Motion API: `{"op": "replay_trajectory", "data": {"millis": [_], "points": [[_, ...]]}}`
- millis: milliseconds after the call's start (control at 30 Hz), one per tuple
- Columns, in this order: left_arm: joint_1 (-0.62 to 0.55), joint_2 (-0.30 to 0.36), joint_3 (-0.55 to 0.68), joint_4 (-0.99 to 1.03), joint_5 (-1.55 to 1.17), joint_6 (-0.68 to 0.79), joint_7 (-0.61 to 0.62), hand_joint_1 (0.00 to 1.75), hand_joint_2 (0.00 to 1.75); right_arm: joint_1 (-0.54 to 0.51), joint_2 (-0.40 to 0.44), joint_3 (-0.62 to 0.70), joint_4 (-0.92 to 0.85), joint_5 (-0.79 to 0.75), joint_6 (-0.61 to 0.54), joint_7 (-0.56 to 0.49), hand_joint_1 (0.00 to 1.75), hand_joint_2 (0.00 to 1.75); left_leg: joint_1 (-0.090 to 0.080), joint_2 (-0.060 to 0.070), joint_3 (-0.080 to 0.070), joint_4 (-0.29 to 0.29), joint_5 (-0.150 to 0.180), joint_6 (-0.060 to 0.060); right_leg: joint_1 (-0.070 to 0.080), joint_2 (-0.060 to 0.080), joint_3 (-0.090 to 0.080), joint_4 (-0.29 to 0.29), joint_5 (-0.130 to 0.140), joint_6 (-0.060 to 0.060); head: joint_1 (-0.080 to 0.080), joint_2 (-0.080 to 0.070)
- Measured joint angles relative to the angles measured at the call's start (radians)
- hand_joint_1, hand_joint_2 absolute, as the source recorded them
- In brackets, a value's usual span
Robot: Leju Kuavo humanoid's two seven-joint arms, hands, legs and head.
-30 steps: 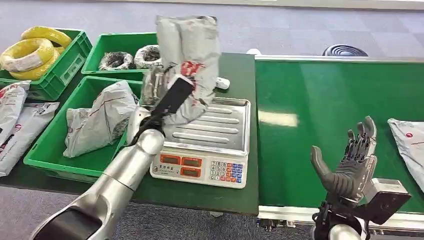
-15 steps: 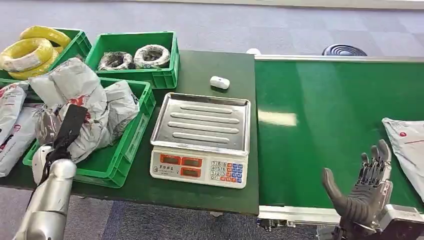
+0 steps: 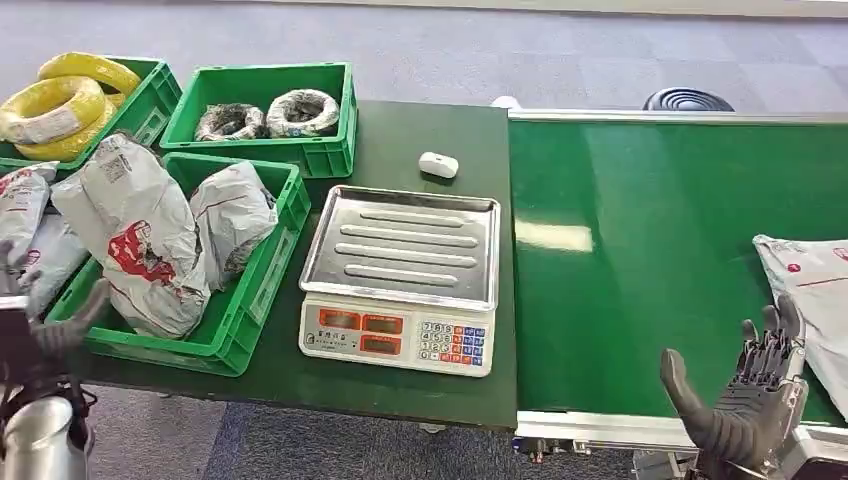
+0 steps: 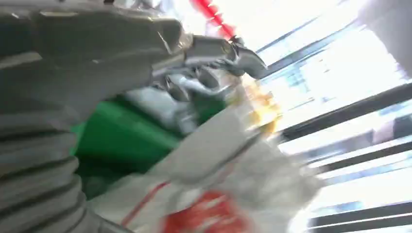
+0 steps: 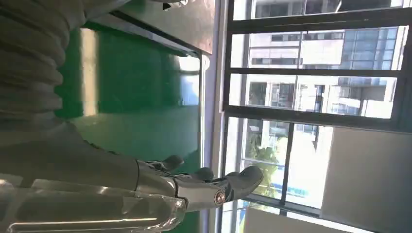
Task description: Moved the parcel from conveyor to table for the left to box.
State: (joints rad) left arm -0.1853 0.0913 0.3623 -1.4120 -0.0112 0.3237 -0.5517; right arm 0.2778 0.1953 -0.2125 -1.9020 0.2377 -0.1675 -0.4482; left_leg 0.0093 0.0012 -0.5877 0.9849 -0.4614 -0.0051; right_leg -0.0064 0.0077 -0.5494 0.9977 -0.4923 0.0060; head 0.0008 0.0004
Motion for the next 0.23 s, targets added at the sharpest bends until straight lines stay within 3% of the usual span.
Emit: {"op": "replay_trajectory", "data": {"millis": [100, 233], "points": [[0.077, -0.058, 0.001, -0.16, 0.005, 0.106, -0.122, 0.0, 1.75, -0.005, 0.001, 0.0, 0.004, -0.001, 0.011, 0.018, 0.0, 1.75, 0.0, 0.0, 0.0, 0.0, 0.0, 0.0, 0.0, 0.0, 0.0, 0.0, 0.0, 0.0, 0.0, 0.0], [0.206, -0.103, -0.087, -0.372, -0.085, 0.272, -0.149, 0.0, 1.75, -0.005, 0.001, 0.002, 0.016, 0.007, 0.018, 0.027, 0.0, 1.75, -0.001, 0.0, 0.0, 0.0, -0.001, 0.001, -0.001, 0.0, 0.0, -0.001, -0.001, 0.001, 0.0, 0.0]]}}
